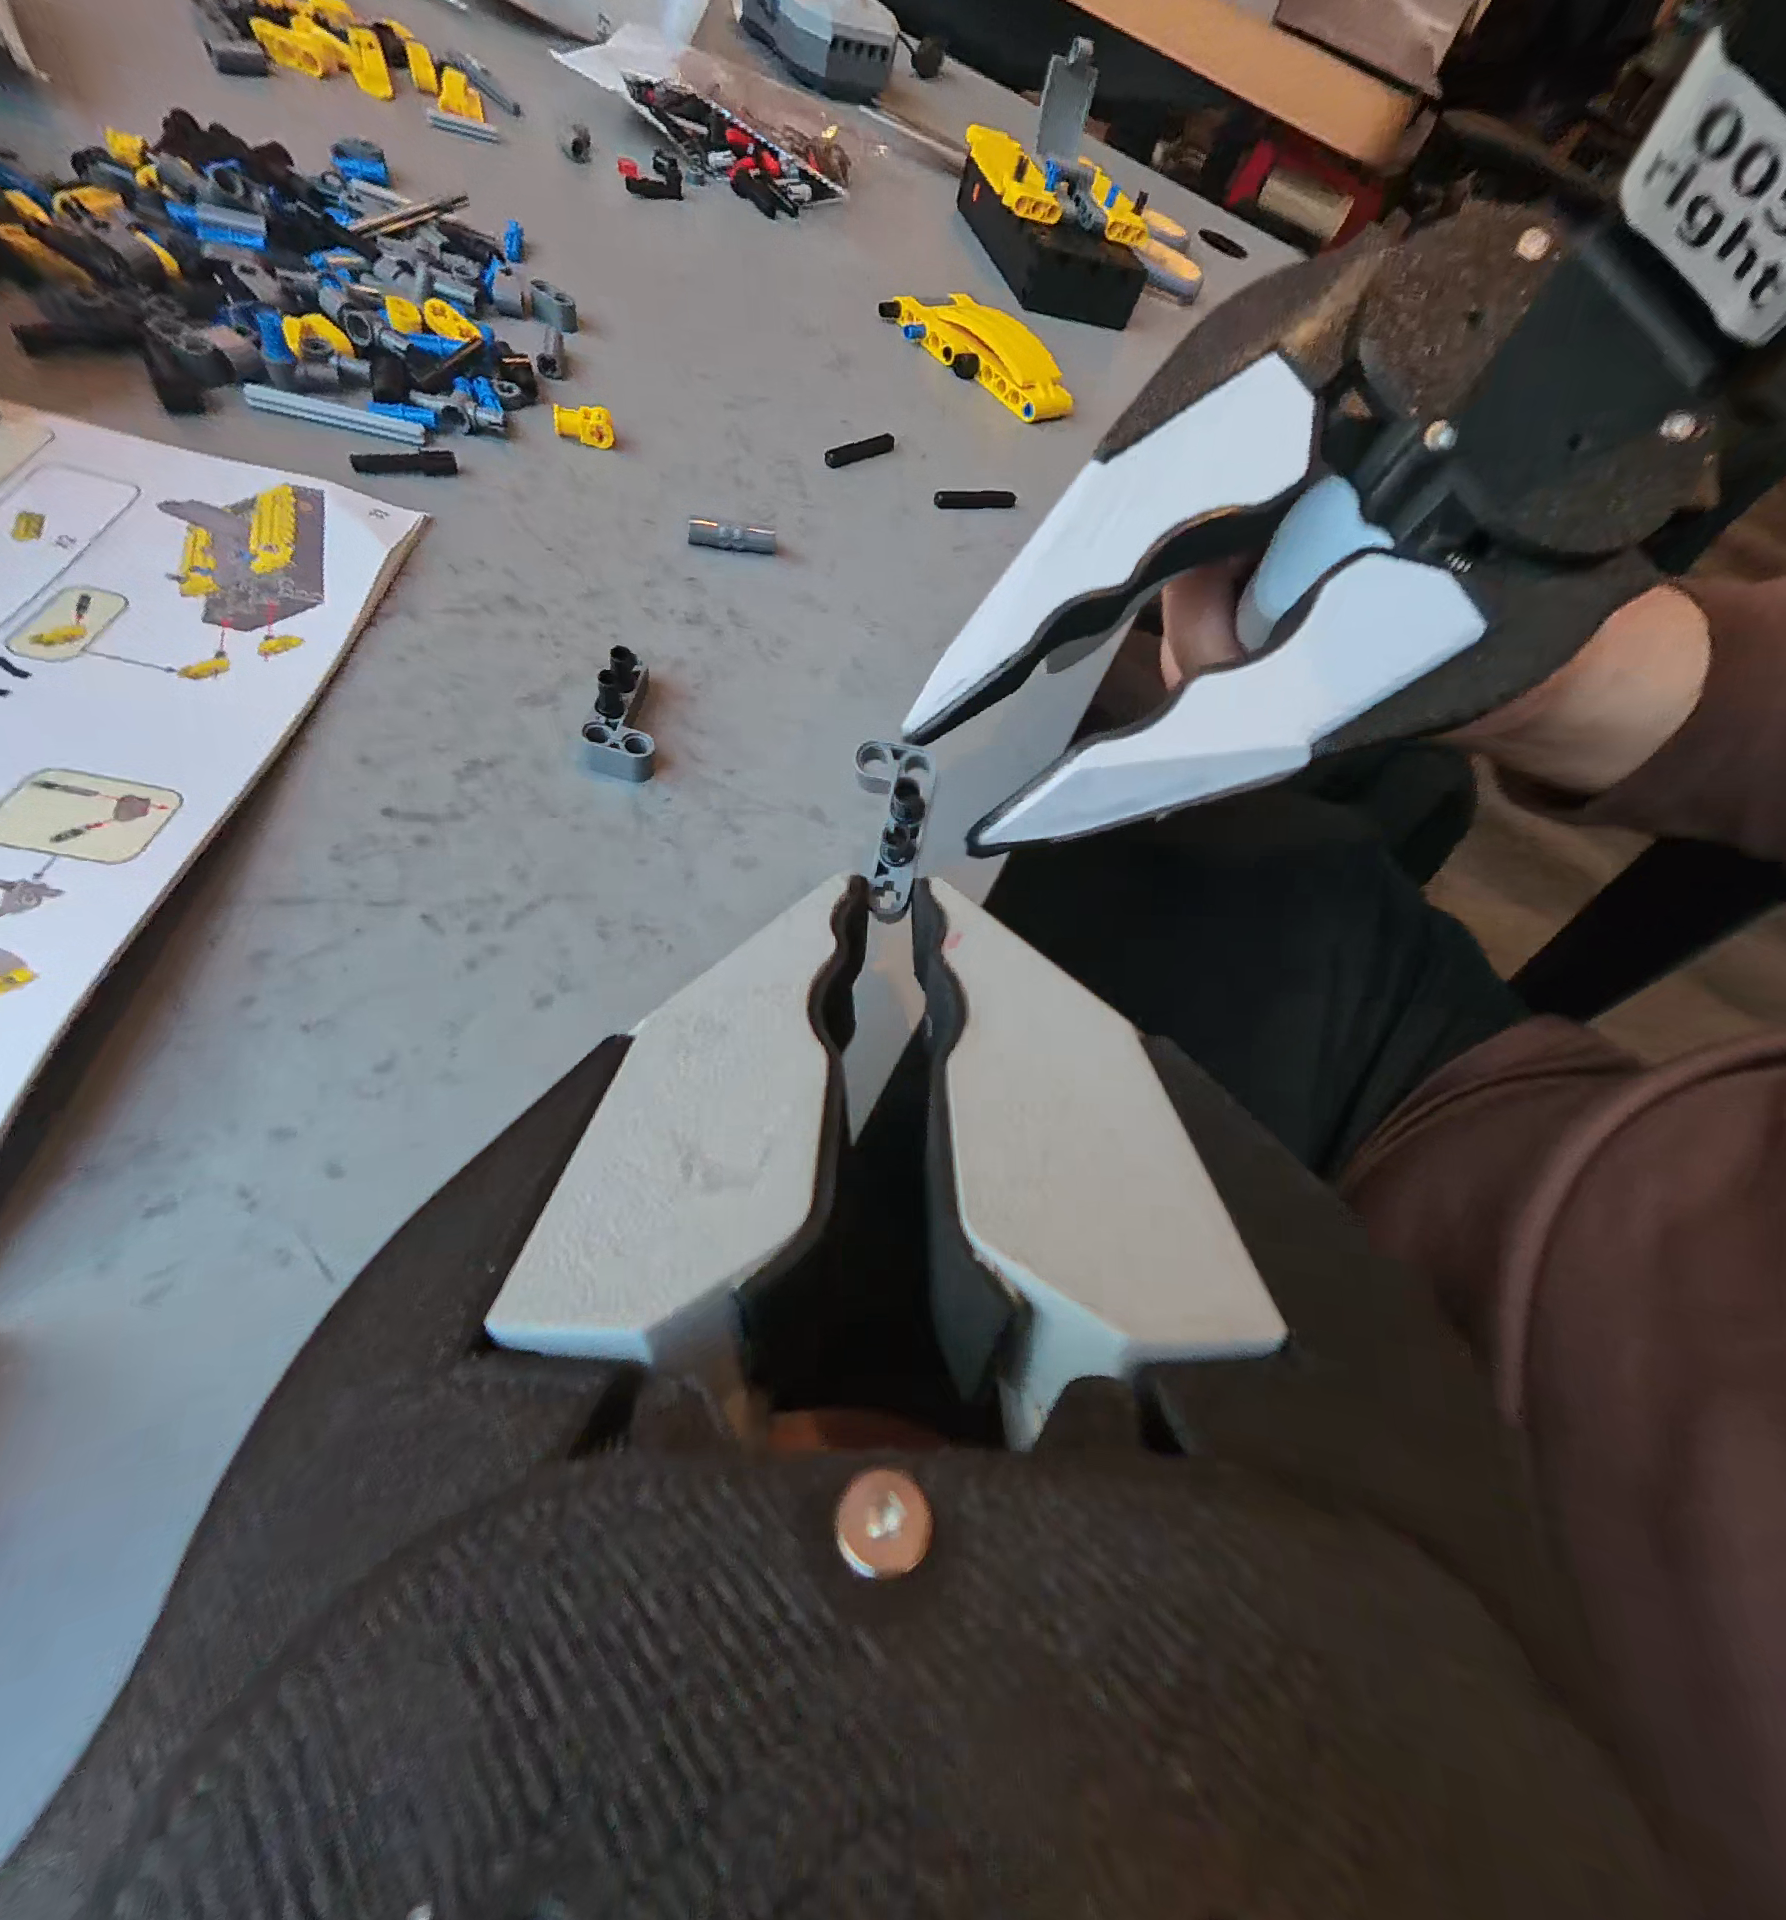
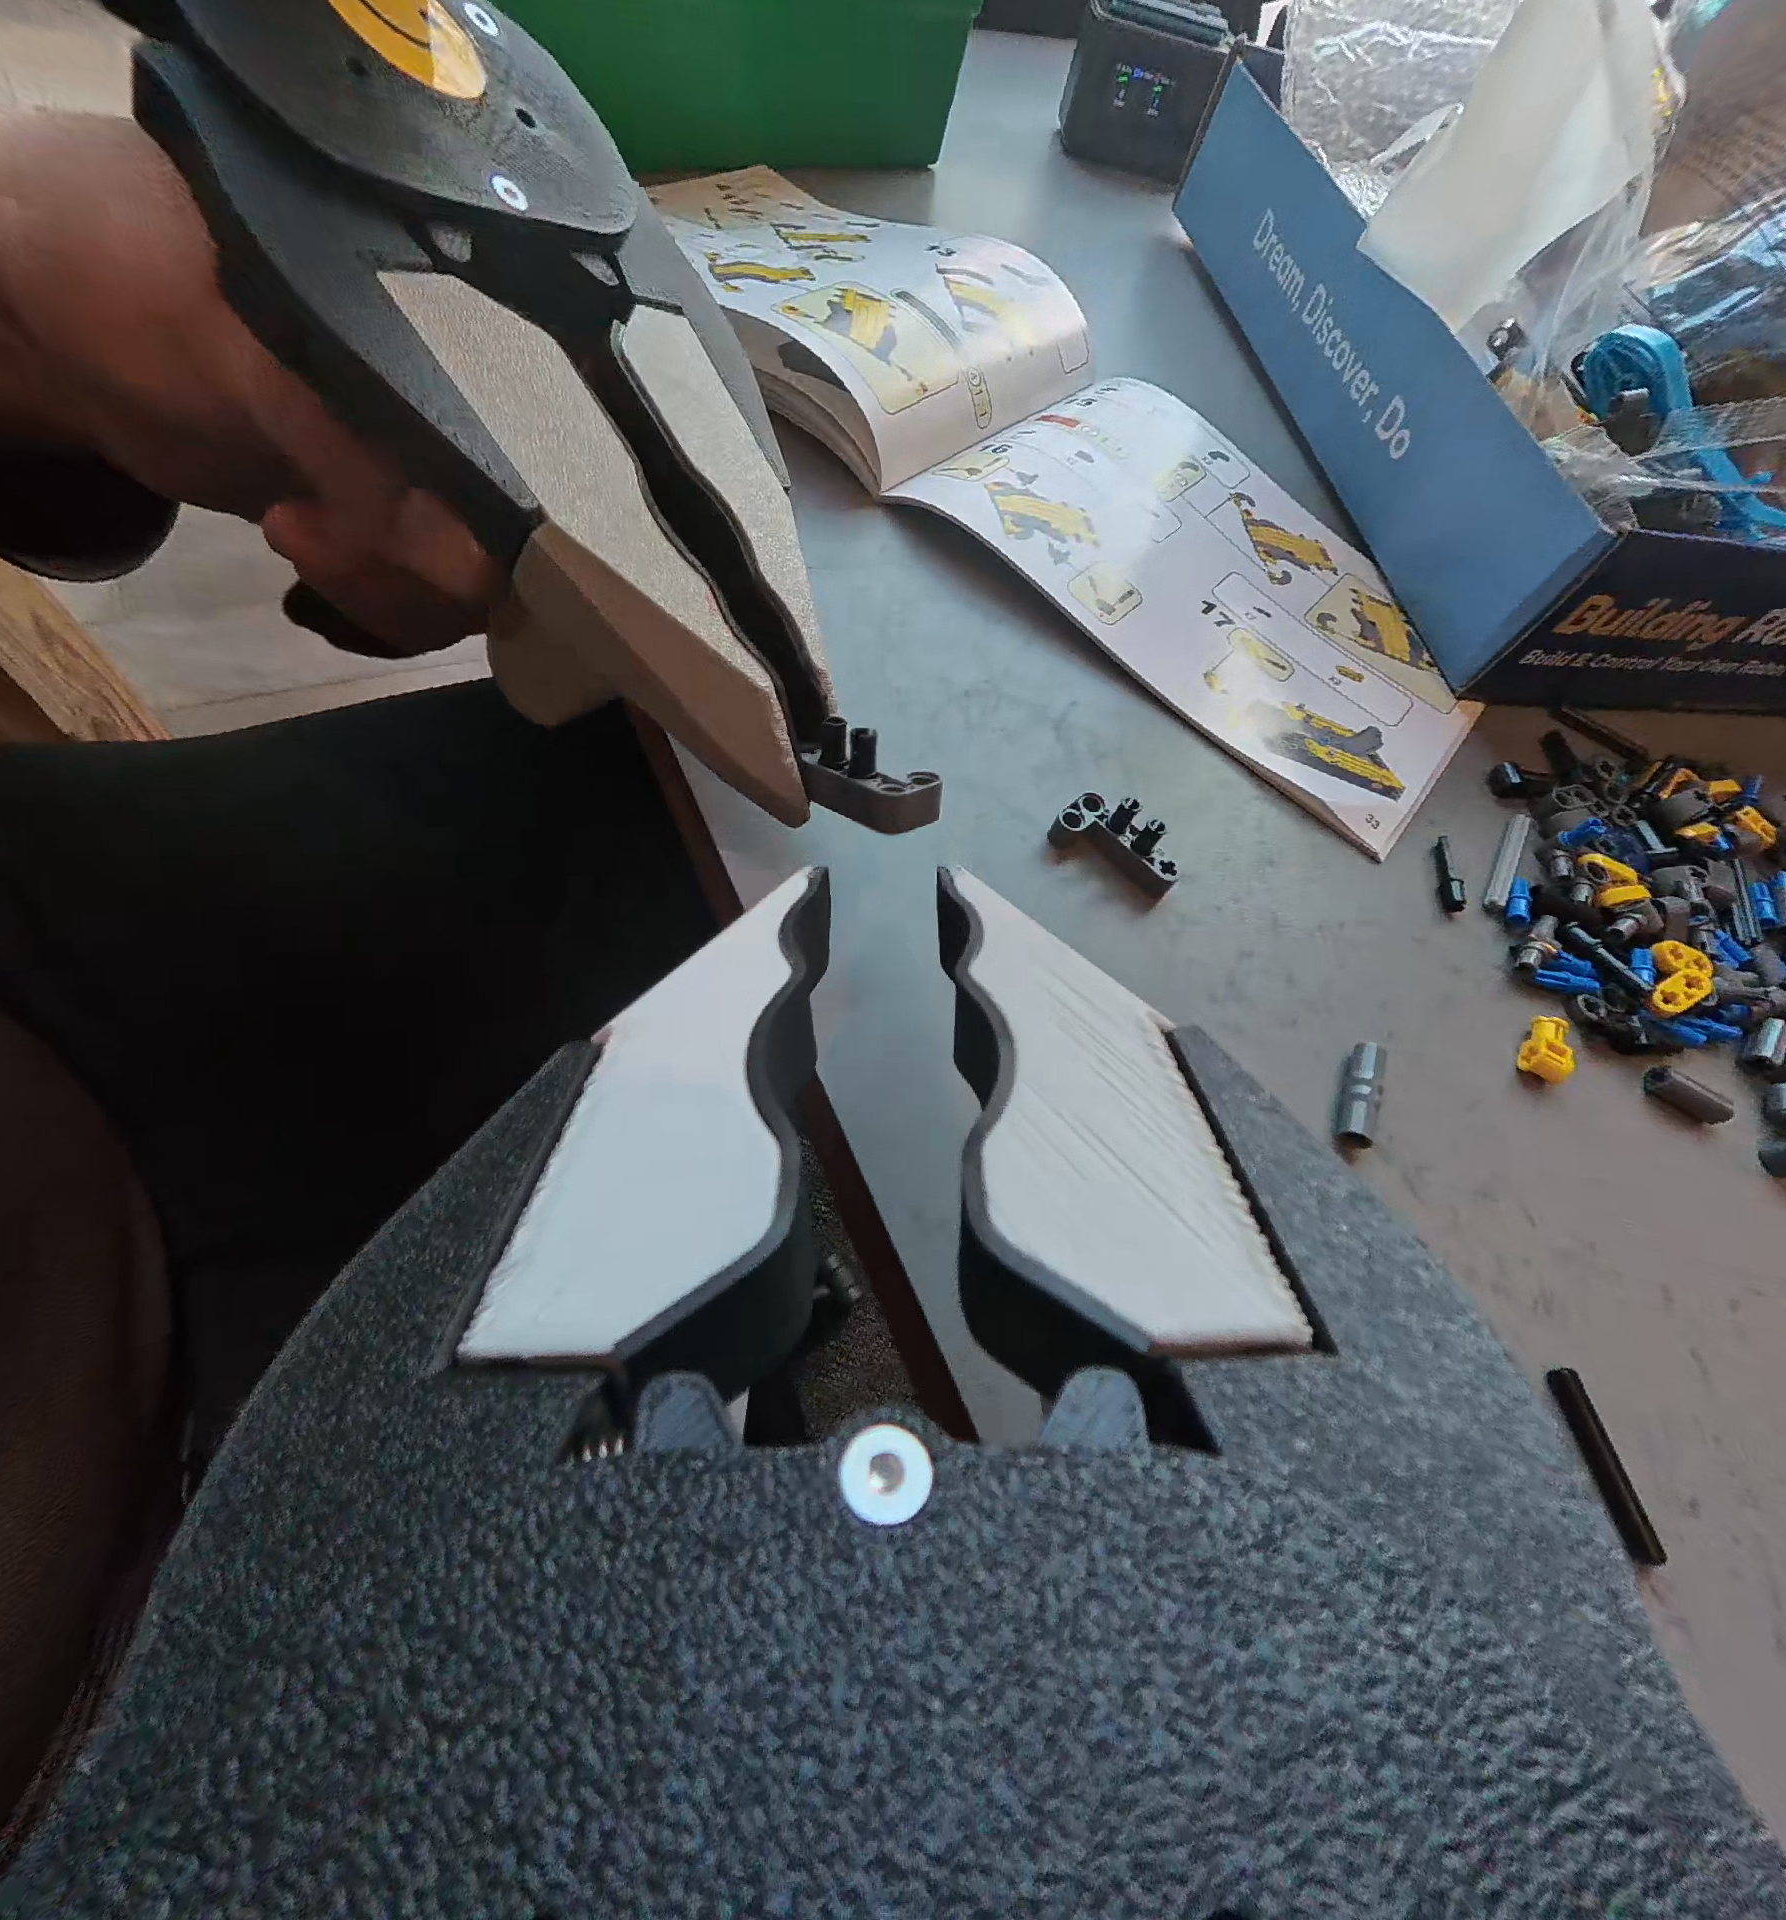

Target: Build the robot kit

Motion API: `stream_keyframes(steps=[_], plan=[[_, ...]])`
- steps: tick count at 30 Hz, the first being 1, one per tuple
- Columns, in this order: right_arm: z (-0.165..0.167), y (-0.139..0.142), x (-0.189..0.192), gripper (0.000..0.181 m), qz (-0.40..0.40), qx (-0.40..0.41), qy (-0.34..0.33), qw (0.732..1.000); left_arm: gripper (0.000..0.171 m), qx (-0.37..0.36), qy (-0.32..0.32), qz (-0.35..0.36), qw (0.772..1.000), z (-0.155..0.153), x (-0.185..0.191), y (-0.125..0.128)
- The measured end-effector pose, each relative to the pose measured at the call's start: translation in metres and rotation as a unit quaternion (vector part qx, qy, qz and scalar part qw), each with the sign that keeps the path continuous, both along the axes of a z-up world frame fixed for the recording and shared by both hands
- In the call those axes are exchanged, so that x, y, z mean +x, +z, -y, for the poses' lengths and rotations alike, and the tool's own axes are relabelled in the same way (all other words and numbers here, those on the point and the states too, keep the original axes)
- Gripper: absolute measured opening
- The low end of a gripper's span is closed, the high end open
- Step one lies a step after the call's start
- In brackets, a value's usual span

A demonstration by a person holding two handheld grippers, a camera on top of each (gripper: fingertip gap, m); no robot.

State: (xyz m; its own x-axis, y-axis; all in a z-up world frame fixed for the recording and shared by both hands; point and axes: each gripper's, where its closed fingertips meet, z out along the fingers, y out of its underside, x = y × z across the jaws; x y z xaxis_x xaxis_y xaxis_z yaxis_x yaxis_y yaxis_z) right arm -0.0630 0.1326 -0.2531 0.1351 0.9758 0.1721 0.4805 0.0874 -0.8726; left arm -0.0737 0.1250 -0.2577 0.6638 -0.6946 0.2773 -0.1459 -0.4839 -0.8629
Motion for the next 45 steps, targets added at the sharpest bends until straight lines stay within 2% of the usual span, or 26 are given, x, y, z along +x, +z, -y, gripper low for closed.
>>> stream_keyframes(steps=[5, 10, 15, 19, 30, 41, 43, 45], plan=[[-0.002, -0.003, -0.001, 0.02, 0.003, 0.001, -0.004, 1.0, 0.005, -0.042, 0.007, 0.059, 0.997, 0.0, 0.002, 0.004], [-0.006, -0.003, 0.001, 0.02, 0.0, 0.0, -0.012, 1.0, 0.005, -0.057, 0.019, 0.077, 0.995, -0.002, -0.001, 0.005], [-0.007, -0.004, 0.002, 0.02, 0.0, -0.006, -0.015, 1.0, 0.005, -0.059, 0.031, 0.062, 0.996, -0.004, -0.004, 0.001], [-0.008, -0.006, 0.002, 0.02, 0.002, -0.007, -0.017, 1.0, 0.005, -0.079, 0.03, 0.094, 0.992, -0.002, -0.002, 0.005], [-0.008, -0.008, 0.001, 0.02, 0.005, -0.007, -0.018, 1.0, 0.005, -0.102, 0.04, 0.125, 0.986, -0.005, -0.006, 0.006], [-0.009, -0.007, 0.001, 0.02, 0.003, -0.004, -0.021, 1.0, 0.005, -0.162, 0.037, 0.191, 0.967, -0.003, -0.003, 0.007], [-0.008, -0.005, 0.001, 0.02, -0.002, -0.006, -0.018, 1.0, 0.005, -0.185, 0.025, 0.228, 0.956, 0.0, 0.001, 0.012], [-0.004, 0.0, 0.0, 0.022, -0.016, -0.015, -0.006, 1.0, 0.005, -0.23, -0.002, 0.287, 0.93, 0.007, 0.007, 0.018]])
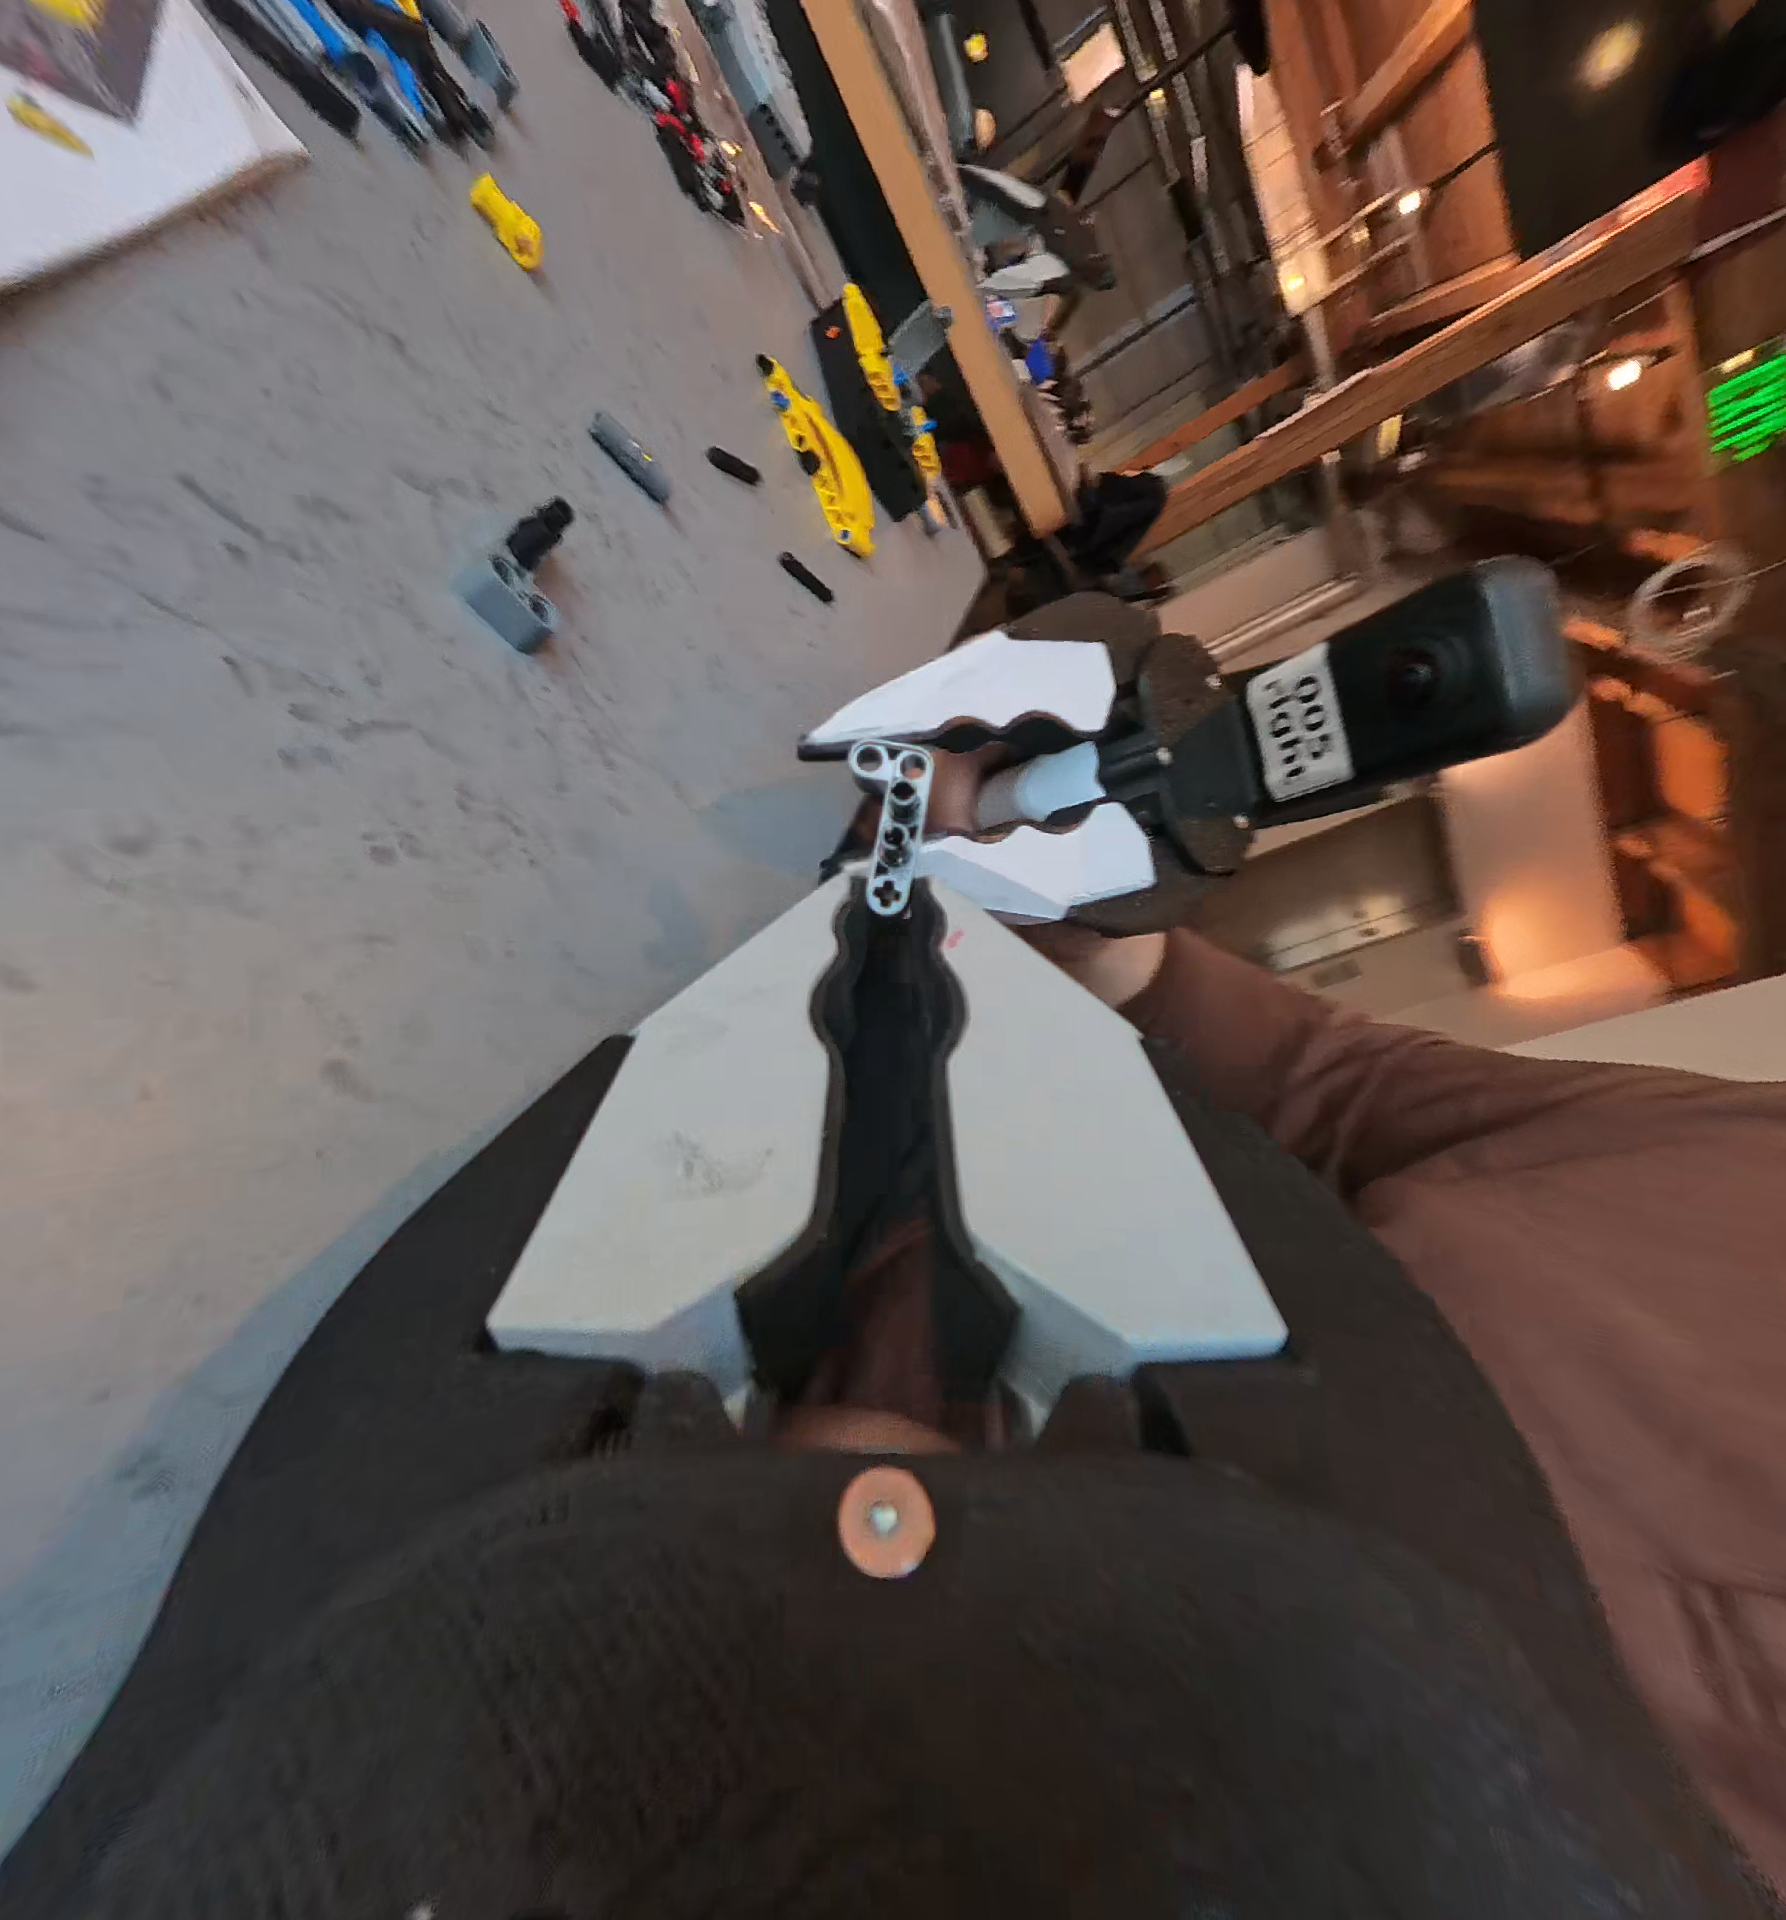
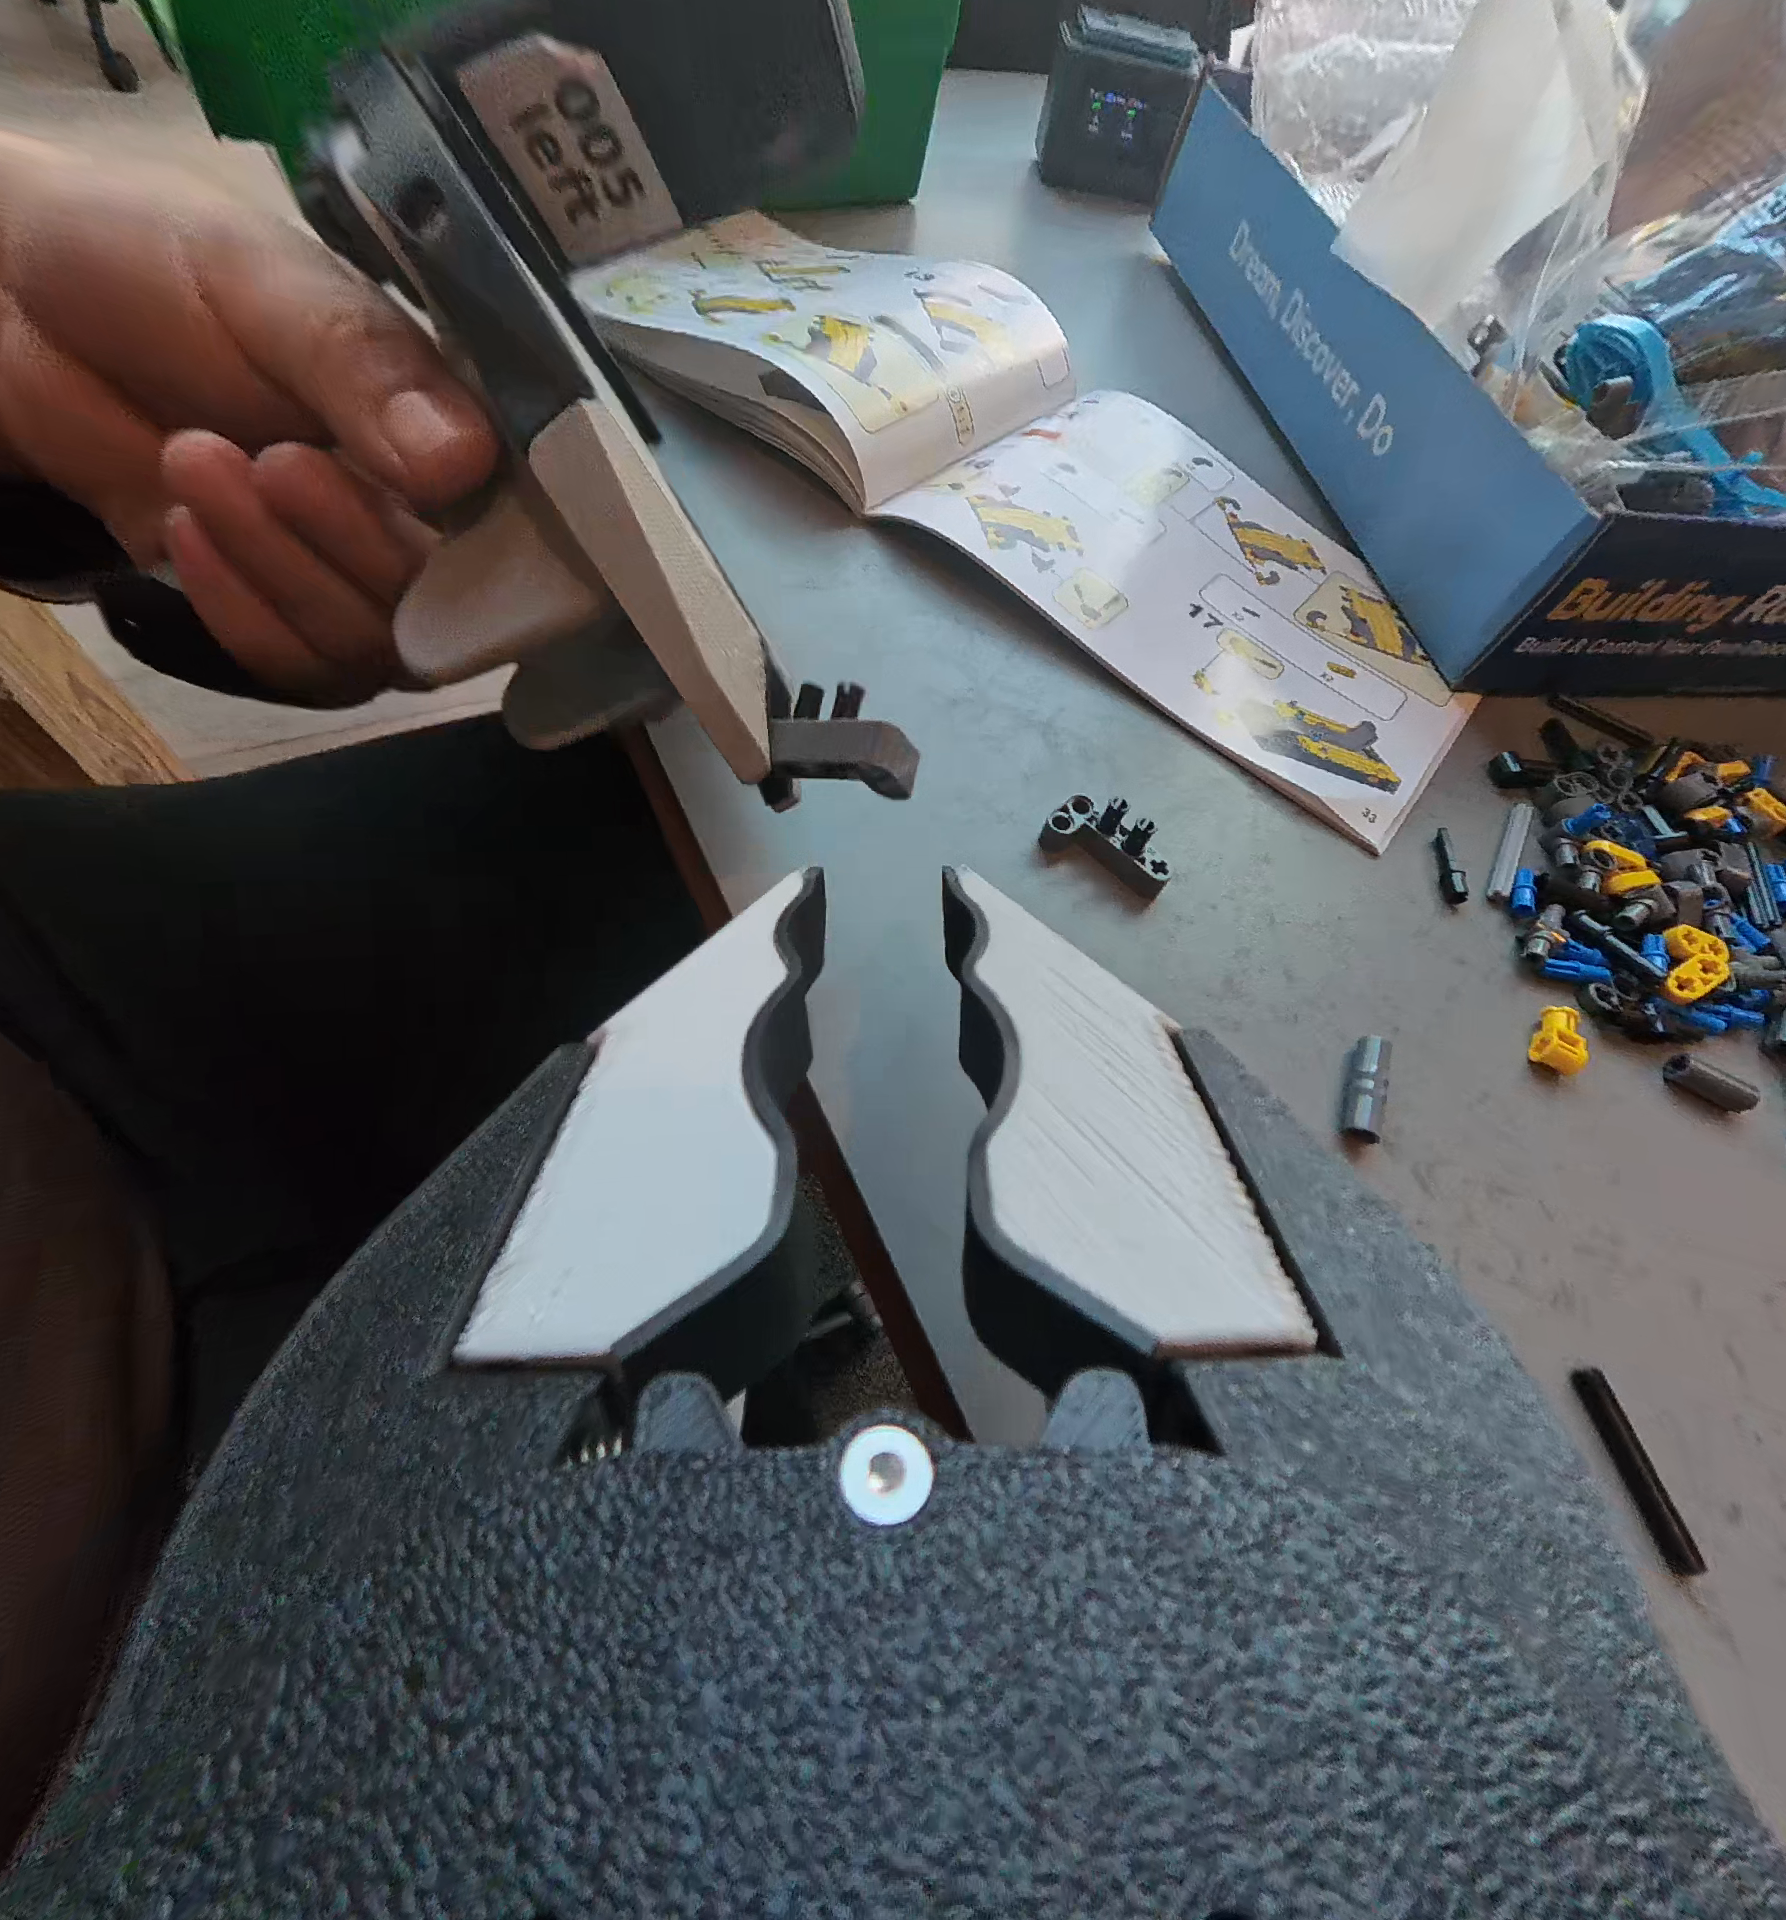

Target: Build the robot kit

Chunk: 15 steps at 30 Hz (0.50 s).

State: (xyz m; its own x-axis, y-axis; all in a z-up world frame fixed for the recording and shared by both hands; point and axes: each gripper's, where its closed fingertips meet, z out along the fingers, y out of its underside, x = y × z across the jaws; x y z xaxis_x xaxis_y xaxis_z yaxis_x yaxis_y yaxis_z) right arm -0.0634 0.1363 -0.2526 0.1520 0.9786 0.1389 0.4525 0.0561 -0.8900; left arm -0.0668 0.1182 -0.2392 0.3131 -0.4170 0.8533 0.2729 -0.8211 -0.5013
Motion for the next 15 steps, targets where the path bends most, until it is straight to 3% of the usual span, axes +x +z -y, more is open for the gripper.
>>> stream_keyframes(steps=[7, 15], plan=[[0.009, 0.017, 0.0, 0.033, -0.005, 0.066, 0.022, 0.998, 0.004, -0.06, -0.022, 0.092, 0.994, 0.005, 0.007, 0.006], [0.014, 0.025, -0.007, 0.036, -0.037, 0.06, -0.001, 0.997, 0.004, -0.09, -0.024, 0.164, 0.982, 0.008, 0.012, 0.018]])
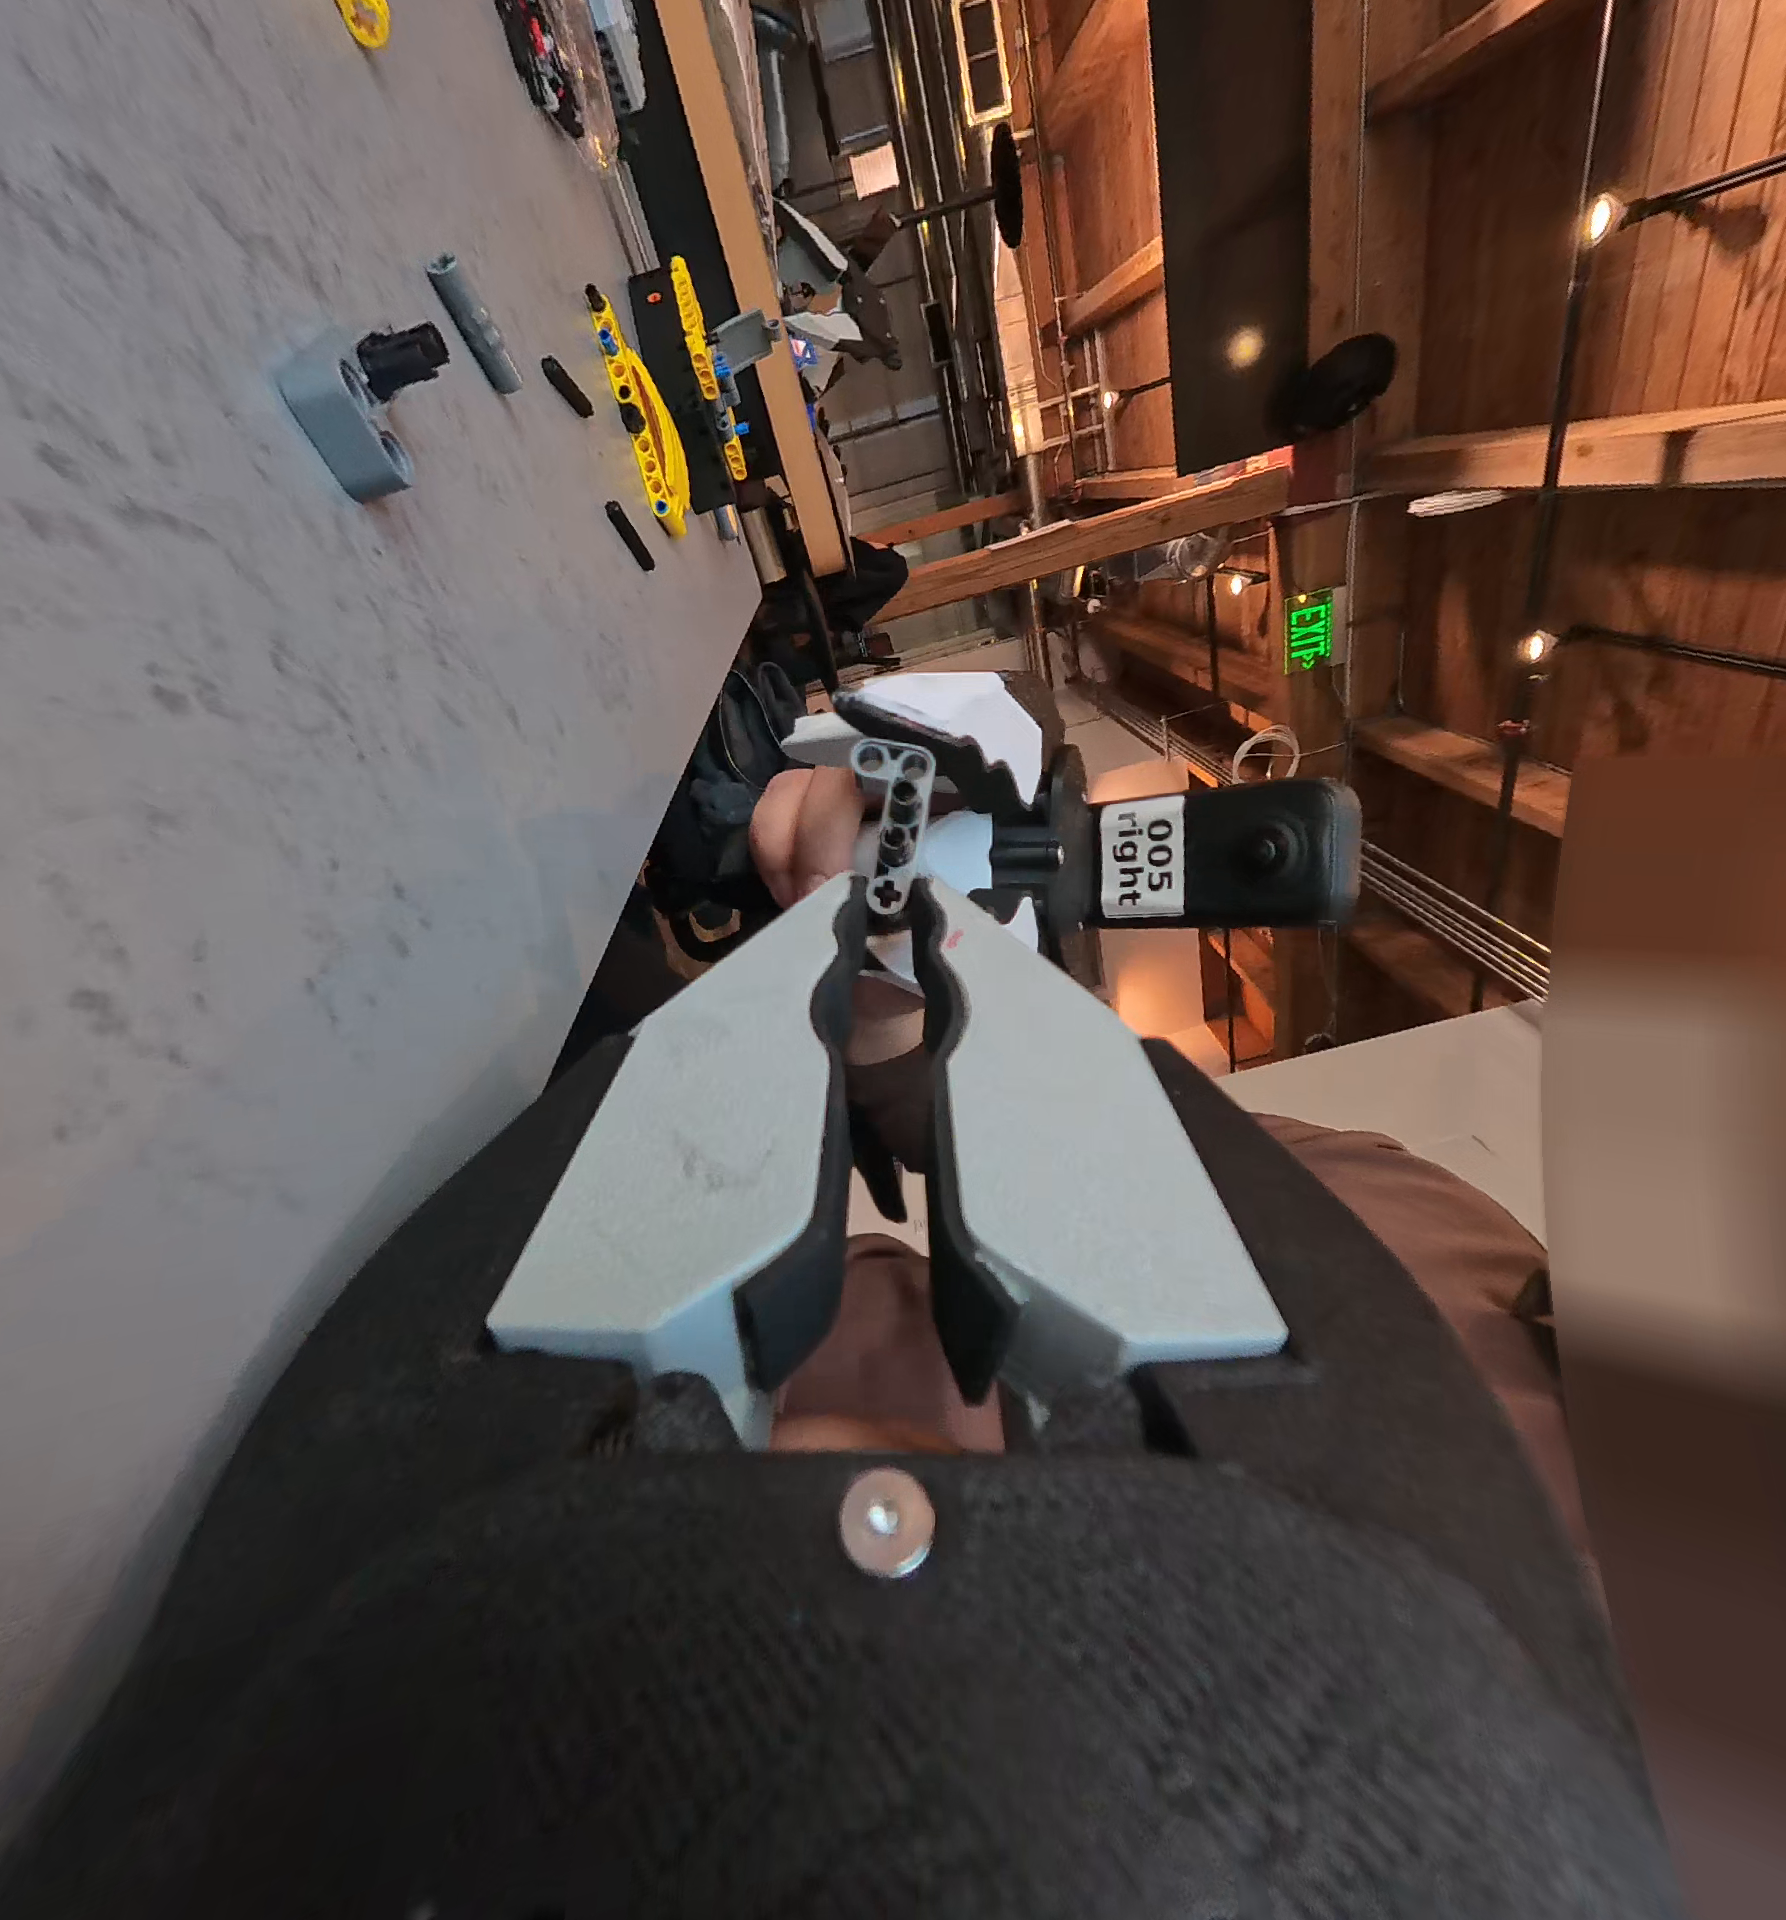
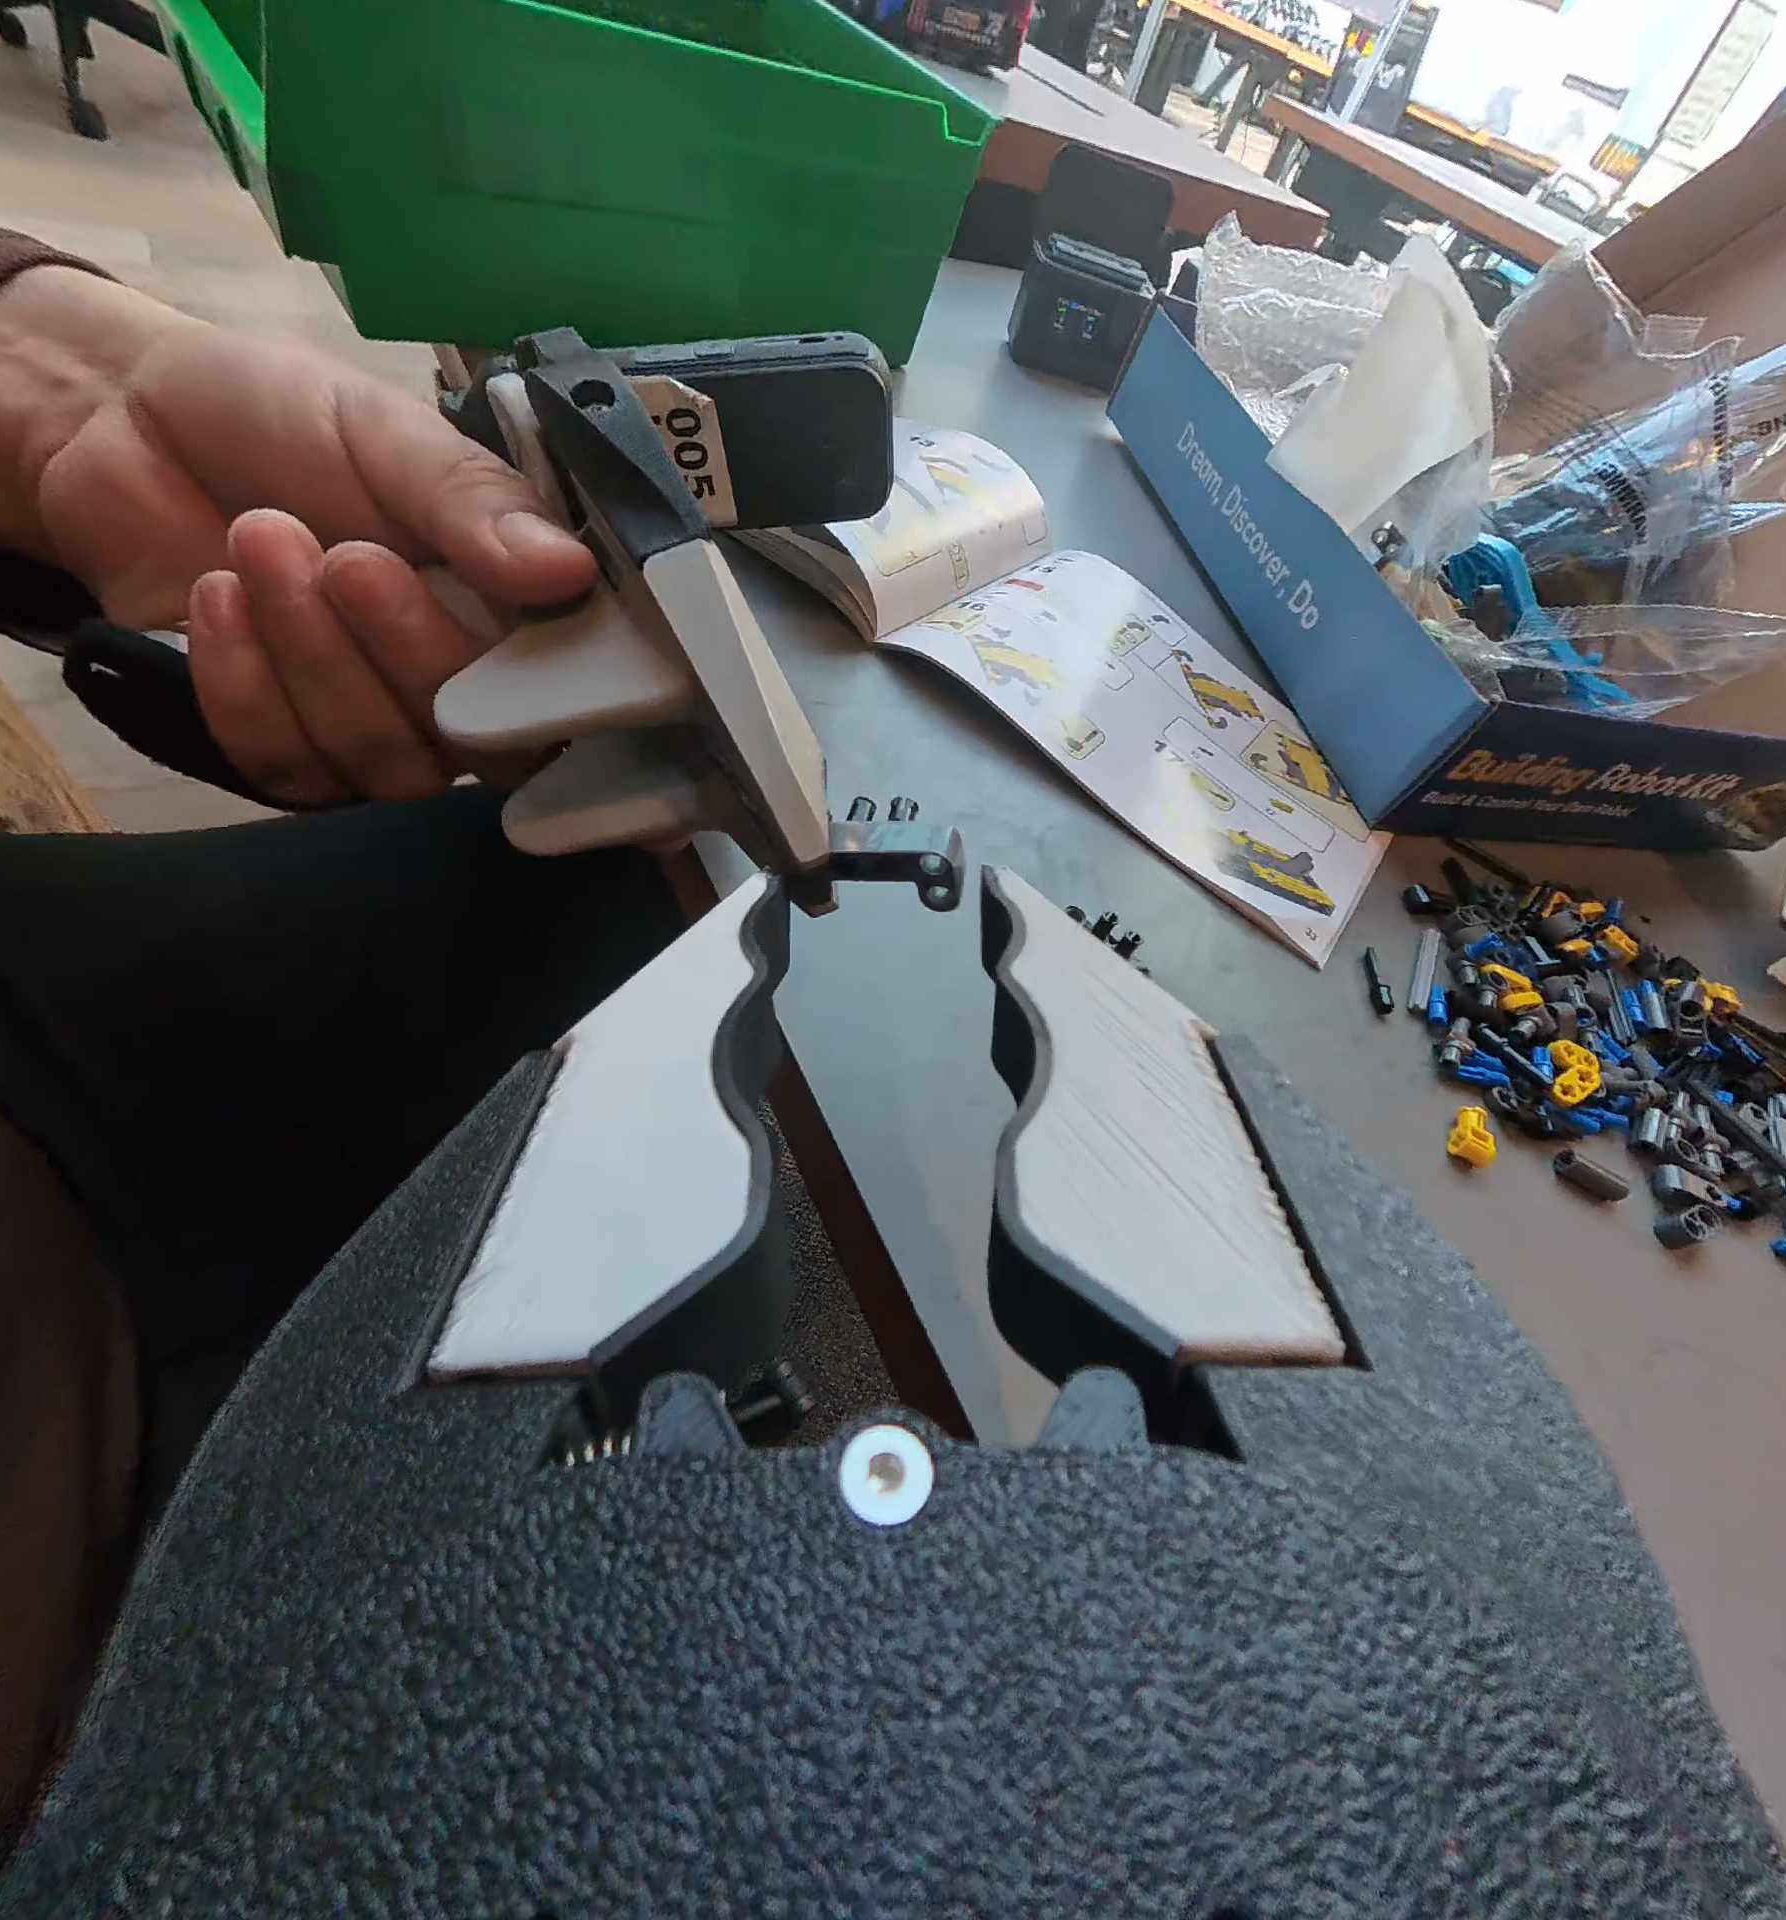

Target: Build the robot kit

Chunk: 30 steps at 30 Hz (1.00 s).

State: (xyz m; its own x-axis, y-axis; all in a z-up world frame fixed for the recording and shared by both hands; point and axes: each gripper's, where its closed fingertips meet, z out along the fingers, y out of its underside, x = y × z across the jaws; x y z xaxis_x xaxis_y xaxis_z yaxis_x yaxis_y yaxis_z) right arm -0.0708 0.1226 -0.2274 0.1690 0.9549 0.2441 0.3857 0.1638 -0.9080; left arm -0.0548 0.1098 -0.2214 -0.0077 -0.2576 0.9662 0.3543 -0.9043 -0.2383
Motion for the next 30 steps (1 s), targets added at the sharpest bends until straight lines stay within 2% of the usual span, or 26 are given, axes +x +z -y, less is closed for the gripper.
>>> stream_keyframes(steps=[9, 30], plan=[[0.005, 0.0066, 0.0004, 0.033, -0.018, 0.011, 0.016, 1.0, 0.005, 0.0, -0.012, 0.026, 1.0, 0.0033, 0.0027, 0.0057], [0.0017, 0.0072, -0.0003, 0.033, -0.017, 0.034, 0.003, 0.999, 0.004, 0.026, 0.008, 0.003, 1.0, -0.0001, 0.0007, 0.0055]])
